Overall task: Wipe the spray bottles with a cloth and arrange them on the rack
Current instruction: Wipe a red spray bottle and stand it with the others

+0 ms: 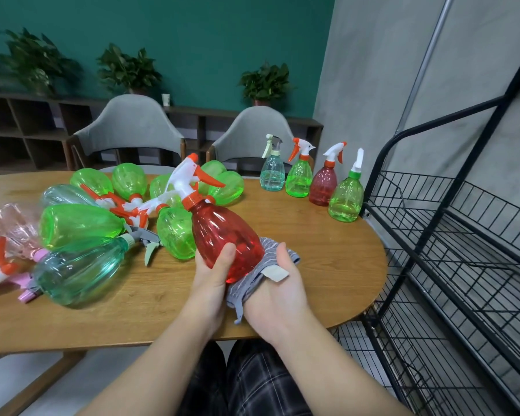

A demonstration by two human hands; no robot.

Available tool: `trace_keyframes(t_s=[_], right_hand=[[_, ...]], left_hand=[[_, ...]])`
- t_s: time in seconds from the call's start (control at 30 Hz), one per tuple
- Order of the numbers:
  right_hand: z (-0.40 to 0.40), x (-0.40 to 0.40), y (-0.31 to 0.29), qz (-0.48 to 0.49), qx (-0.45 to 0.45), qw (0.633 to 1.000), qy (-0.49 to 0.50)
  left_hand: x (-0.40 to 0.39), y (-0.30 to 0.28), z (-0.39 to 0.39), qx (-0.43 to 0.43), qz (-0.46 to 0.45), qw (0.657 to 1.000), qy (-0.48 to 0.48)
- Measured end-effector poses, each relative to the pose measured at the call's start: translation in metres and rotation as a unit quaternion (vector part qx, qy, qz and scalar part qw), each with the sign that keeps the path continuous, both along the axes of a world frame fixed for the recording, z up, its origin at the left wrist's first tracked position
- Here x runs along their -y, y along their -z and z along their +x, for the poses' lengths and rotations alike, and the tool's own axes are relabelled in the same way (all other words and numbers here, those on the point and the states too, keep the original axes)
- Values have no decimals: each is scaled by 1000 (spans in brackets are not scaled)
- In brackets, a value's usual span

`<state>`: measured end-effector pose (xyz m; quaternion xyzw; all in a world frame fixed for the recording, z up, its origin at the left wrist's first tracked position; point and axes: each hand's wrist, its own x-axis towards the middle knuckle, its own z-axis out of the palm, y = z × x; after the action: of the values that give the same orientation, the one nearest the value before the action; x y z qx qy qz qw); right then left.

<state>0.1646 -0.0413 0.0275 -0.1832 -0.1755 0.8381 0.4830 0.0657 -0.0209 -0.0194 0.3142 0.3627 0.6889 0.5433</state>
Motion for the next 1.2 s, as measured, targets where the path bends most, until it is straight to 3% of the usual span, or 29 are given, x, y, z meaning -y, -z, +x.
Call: trace_keyframes(t_s=[0.3, 0.7, 0.87, 1.07, 1.2], right_hand=[[3, 12, 9, -43, 42, 997, -50], [17, 2, 11, -102, 79, 991, -32], [17, -4, 5, -121, 65, 990, 36], [16, -19, -2, -24, 138, 971, 195], [11, -33, -11, 122, 274, 926, 231]], left_hand=[[3, -8, -6, -148, 3, 986, -79], [5, -3, -24, -173, 30, 983, -49], [5, 5, -22, -158, 36, 987, -13], [2, 3, -33, -91, 19, 995, 26], [3, 10, -38, -80, -21, 993, 79]])
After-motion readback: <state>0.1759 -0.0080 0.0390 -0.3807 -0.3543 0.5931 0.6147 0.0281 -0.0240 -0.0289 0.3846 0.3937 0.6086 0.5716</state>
